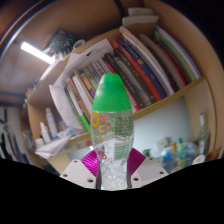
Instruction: Pour water
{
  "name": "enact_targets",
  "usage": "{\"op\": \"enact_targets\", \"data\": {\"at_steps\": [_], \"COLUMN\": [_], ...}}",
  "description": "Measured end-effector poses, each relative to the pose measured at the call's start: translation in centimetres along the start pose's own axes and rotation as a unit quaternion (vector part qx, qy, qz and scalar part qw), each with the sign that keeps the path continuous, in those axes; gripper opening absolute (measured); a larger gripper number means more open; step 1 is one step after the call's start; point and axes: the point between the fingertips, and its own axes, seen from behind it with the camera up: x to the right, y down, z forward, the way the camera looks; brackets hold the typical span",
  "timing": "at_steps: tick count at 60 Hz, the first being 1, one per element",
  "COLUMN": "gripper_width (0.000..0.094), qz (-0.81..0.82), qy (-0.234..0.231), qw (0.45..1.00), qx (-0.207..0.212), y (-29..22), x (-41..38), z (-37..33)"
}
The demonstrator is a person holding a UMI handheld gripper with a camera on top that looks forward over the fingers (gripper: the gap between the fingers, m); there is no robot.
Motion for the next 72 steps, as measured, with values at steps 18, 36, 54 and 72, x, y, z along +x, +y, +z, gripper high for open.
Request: {"op": "enact_targets", "data": {"at_steps": [18, 36, 54, 72], "gripper_width": [0.0344, 0.0404, 0.0520, 0.0842], "qz": [-0.179, -0.192, -0.185, -0.126], "qy": [0.164, 0.199, 0.206, 0.224], "qw": [0.962, 0.954, 0.949, 0.939], "qx": [-0.121, -0.116, -0.149, -0.228], "y": [16.6, 23.5, 24.0, 23.4], "x": [23.0, 28.1, 28.3, 23.5], "z": [-3.5, -5.9, -6.1, -15.7]}}
